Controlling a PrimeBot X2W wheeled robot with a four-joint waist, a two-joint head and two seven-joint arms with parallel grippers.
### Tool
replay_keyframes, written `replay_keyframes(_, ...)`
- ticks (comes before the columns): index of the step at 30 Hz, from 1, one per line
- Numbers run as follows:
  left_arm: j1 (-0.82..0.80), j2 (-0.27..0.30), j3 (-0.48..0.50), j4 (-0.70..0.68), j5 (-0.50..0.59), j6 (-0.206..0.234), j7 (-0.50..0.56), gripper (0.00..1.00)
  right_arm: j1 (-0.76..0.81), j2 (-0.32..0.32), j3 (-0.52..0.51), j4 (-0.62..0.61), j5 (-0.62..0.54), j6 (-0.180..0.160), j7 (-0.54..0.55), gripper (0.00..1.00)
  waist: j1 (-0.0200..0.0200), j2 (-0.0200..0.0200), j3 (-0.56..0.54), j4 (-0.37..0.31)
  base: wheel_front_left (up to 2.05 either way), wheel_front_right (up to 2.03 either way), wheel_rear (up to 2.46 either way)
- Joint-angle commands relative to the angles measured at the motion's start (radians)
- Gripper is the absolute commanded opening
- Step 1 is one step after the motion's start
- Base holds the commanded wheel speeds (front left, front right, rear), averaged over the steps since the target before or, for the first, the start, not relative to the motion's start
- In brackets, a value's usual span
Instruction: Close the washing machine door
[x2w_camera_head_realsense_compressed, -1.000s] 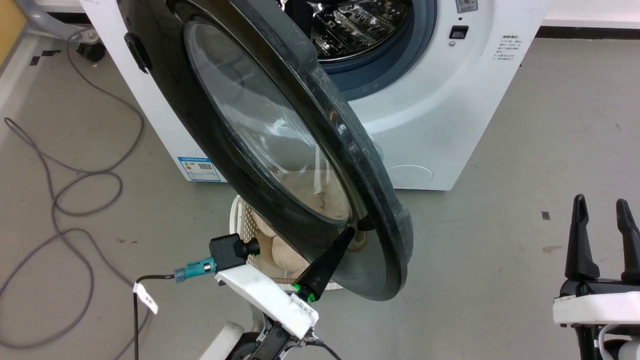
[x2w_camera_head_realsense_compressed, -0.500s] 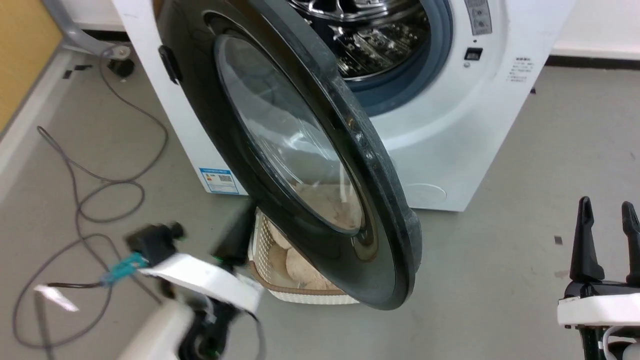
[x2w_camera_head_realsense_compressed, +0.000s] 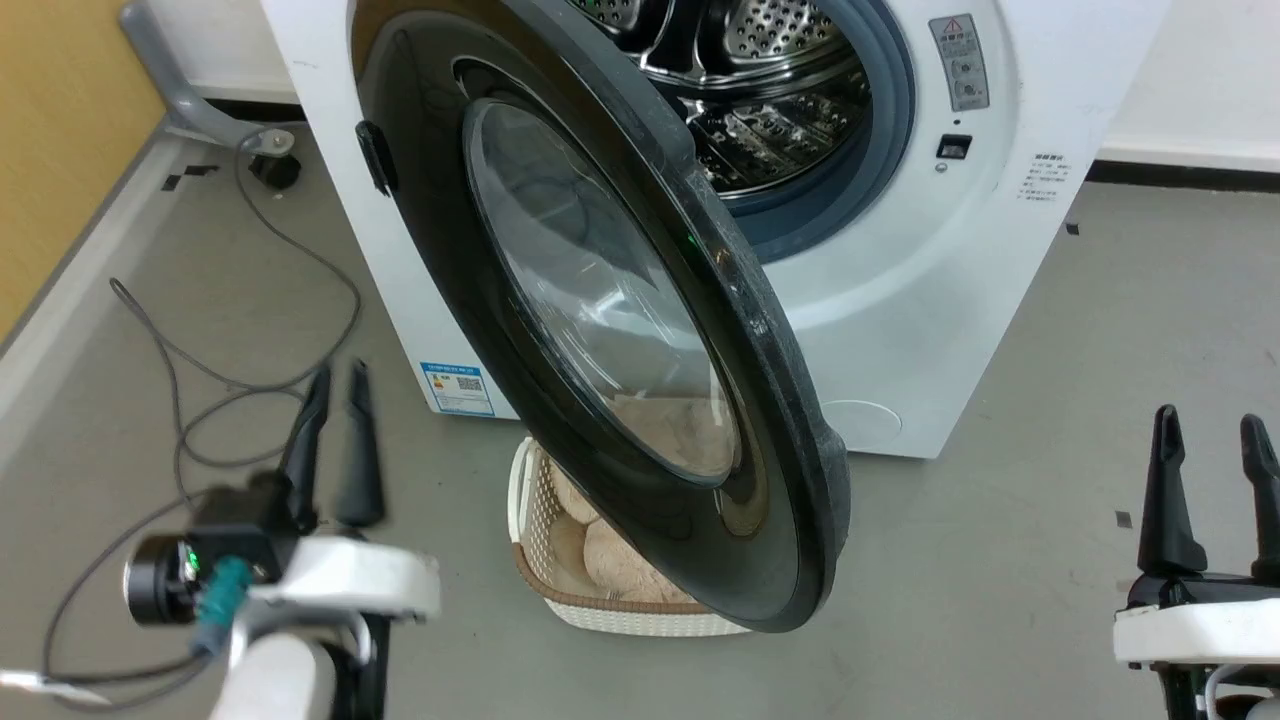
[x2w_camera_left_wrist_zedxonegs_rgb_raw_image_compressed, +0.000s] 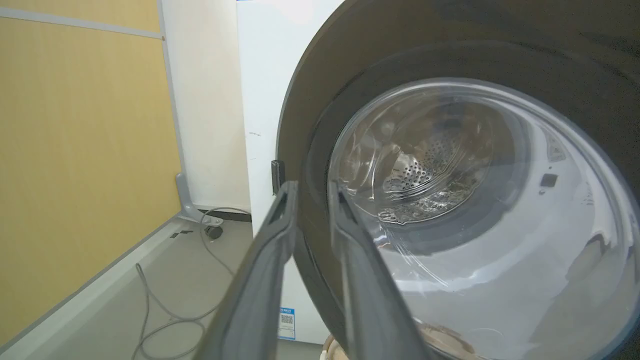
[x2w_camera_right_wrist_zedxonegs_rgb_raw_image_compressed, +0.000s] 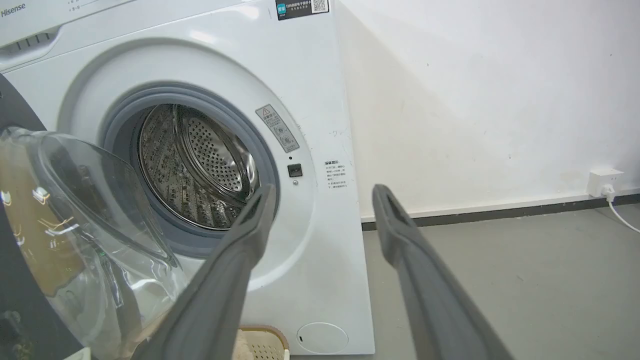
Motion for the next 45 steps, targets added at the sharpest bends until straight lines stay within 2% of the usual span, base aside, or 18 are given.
replay_keyframes(1, 0.032, -0.013, 0.004, -0.006, 0.026, 0.007, -0.004, 1.0, 0.01, 0.003, -0.002, -0.011, -0.009, 0.001, -0.004, 1.0, 0.0, 0.0, -0.006, 0.002, 0.0, 0.0, 0.0)
replay_keyframes(7, 0.103, -0.041, 0.029, -0.017, 0.103, 0.016, -0.004, 1.0, -0.03, 0.003, -0.006, -0.067, -0.006, 0.001, -0.004, 1.0, 0.0, 0.0, -0.021, 0.009, 0.0, 0.0, 0.0)
replay_keyframes(8, 0.112, -0.046, 0.034, -0.018, 0.112, 0.015, -0.004, 1.0, -0.041, 0.003, -0.003, -0.081, -0.002, 0.001, -0.004, 0.8, 0.0, 0.0, -0.023, 0.011, 0.0, 0.0, 0.0)
replay_keyframes(9, 0.118, -0.05, 0.038, -0.018, 0.119, 0.012, -0.004, 1.0, -0.054, 0.003, -0.003, -0.096, 0.004, 0.001, -0.004, 0.2, 0.0, 0.0, -0.025, 0.013, 0.0, 0.0, 0.0)
replay_keyframes(10, 0.124, -0.054, 0.041, -0.019, 0.129, 0.011, -0.004, 1.0, -0.069, 0.003, -0.001, -0.111, 0.01, 0.001, -0.004, 0.0, 0.0, 0.0, -0.027, 0.015, 0.0, 0.0, 0.0)
replay_keyframes(13, 0.142, -0.07, 0.052, -0.02, 0.158, 0.005, -0.004, 1.0, -0.131, 0.003, 0.015, -0.177, 0.043, 0.001, -0.004, 0.0, 0.0, 0.0, -0.032, 0.025, 0.0, 0.0, 0.0)
replay_keyframes(18, 0.149, -0.085, 0.063, -0.016, 0.187, 0.001, -0.004, 1.0, -0.197, 0.003, 0.098, -0.272, 0.105, 0.001, -0.004, 0.0, 0.0, 0.0, -0.032, 0.036, 0.0, 0.0, 0.0)
replay_keyframes(27, 0.159, -0.104, 0.086, -0.017, 0.215, -0.007, -0.004, 1.0, -0.239, -0.003, 0.365, -0.4, 0.197, 0.001, -0.004, 0.0, 0.0, 0.0, -0.031, 0.047, 0.0, 0.0, 0.0)
replay_keyframes(36, 0.162, -0.118, 0.103, -0.021, 0.227, -0.014, -0.004, 1.0, -0.257, -0.151, 0.657, -0.411, 0.265, 0.001, -0.004, 0.0, 0.0, 0.0, -0.023, 0.047, 0.0, 0.0, 0.0)
replay_keyframes(40, 0.164, -0.123, 0.109, -0.022, 0.231, -0.018, -0.004, 1.0, -0.261, -0.217, 0.77, -0.374, 0.253, 0.001, -0.004, 0.0, 0.0, 0.0, -0.023, 0.046, 0.0, 0.0, 0.0)
replay_keyframes(45, 0.166, -0.13, 0.119, -0.027, 0.23, -0.021, -0.004, 1.0, -0.248, -0.27, 0.889, -0.306, 0.232, 0.001, -0.004, 0.0, 0.0, 0.0, -0.026, 0.045, 0.0, 0.0, 0.0)
